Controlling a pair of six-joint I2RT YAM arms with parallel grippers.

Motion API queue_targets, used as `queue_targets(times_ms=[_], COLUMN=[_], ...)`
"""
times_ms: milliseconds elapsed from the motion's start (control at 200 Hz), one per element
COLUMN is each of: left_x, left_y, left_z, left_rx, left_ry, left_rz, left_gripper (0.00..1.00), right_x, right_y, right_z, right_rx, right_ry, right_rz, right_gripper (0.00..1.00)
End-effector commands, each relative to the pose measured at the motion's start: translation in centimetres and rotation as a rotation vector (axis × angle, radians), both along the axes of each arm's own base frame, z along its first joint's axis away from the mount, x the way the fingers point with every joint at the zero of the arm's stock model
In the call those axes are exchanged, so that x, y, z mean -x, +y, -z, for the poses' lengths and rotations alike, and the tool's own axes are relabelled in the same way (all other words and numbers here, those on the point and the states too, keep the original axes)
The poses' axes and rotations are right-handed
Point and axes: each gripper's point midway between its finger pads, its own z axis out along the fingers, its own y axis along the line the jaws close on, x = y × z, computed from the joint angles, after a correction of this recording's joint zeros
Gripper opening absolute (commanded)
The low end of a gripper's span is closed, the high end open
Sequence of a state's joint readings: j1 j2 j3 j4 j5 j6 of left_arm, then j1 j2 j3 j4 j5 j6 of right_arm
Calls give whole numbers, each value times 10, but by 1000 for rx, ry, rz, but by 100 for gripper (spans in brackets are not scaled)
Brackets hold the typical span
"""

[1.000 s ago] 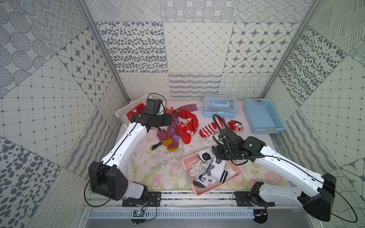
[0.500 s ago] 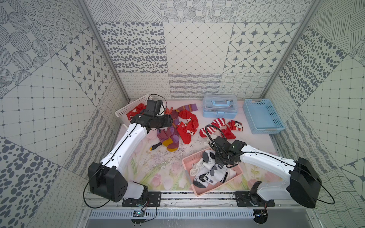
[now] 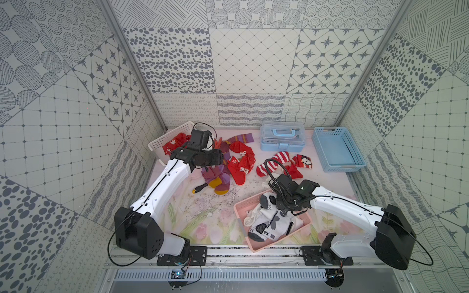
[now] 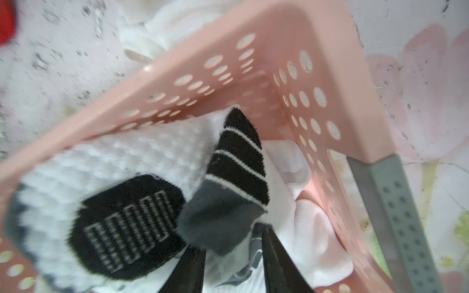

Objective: Sort the socks into the basket by color
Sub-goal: Place the sock in the bin.

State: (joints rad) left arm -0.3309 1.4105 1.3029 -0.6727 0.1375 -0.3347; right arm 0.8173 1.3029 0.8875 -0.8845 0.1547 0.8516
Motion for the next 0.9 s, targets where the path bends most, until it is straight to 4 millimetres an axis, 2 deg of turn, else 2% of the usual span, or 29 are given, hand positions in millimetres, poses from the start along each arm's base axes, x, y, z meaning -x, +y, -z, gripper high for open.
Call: queue_targets(times_ms=[0,190,315,605,735,895], left_x=[-3,-2,-1,-9,-18,-27], left_y=[-4,-7,-16,-50,-66,-83], left_z=[4,9,18,45,67,101], left_rx=[2,2,0,-38,-63,-108], left_ry=[1,14,37,88,126,207], left_rz=[0,8,33,99,122,131], left_gripper=[65,65,66,68,68,68], right_x=[-5,-7,-21,-58,-66,-72], right_y=[7,10,18,54,65,68], right_z=[-29,-57,-81,-118,-128,-132], right_rx=[-56,-91,-122,-217,-264,-285], right_ry=[-51,-86,-160,-216,-235,-235], right_rz=[-17,-47,-62,-121,-145,-158], right_gripper=[55,77,98,98,98,98])
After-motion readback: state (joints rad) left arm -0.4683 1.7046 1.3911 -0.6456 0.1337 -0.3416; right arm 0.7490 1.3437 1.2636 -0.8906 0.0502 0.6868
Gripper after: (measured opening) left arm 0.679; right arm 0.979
